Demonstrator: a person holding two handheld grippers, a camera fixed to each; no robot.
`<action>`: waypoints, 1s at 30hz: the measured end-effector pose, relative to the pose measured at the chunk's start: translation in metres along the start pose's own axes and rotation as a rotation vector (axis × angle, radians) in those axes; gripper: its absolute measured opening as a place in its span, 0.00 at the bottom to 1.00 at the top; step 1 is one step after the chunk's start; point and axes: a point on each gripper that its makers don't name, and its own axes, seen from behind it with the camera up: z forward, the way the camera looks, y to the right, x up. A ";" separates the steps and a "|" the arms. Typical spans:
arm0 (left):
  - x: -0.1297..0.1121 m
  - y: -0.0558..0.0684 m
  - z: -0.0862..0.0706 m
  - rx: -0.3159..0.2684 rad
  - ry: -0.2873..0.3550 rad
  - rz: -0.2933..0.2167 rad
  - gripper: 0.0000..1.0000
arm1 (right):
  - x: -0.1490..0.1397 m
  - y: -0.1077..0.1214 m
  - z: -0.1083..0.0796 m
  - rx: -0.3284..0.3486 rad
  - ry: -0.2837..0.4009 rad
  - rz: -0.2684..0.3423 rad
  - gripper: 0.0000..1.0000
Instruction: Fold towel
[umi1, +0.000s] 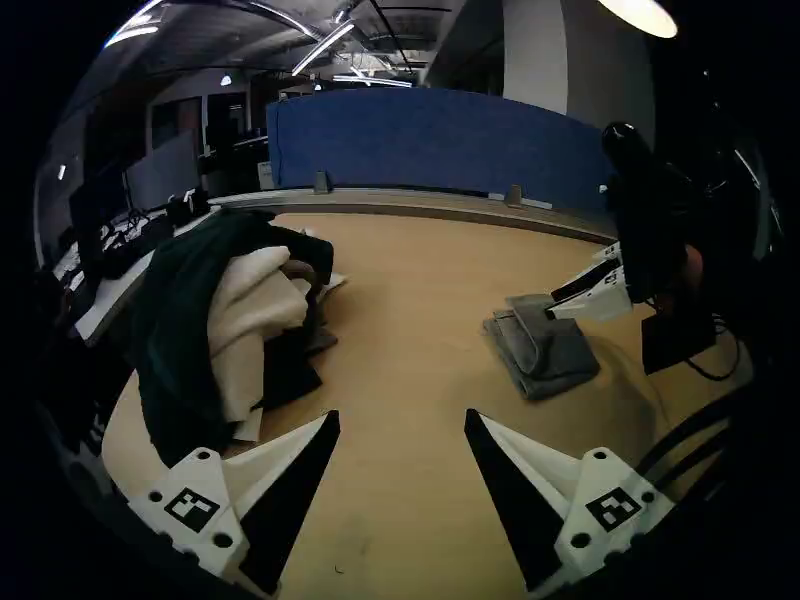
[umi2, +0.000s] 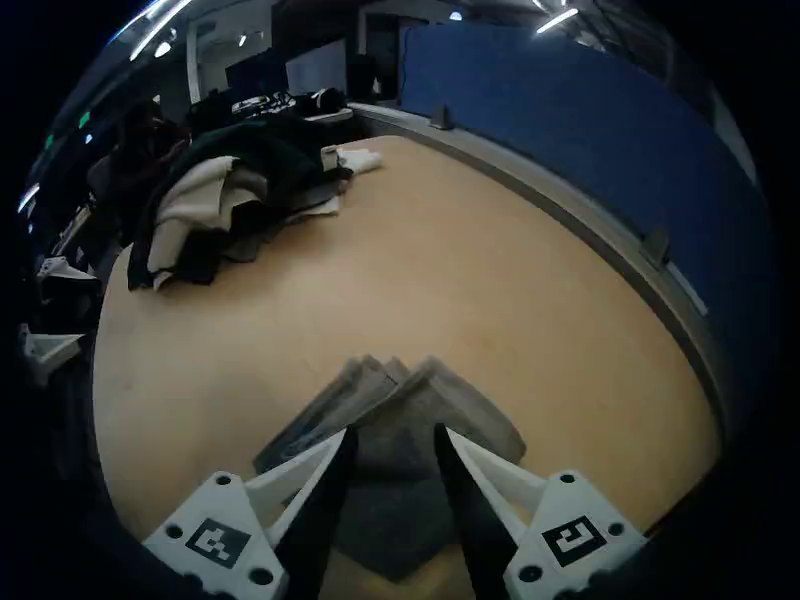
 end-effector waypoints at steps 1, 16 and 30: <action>0.000 0.000 0.000 0.000 0.000 0.001 0.93 | -0.001 0.000 -0.001 0.000 0.000 0.000 0.58; 0.005 0.001 0.000 -0.003 0.009 0.016 0.93 | -0.055 0.001 -0.030 -0.022 -0.025 0.029 1.00; 0.006 0.007 0.000 -0.017 0.014 0.029 0.93 | -0.107 0.004 -0.053 -0.051 -0.059 0.079 1.00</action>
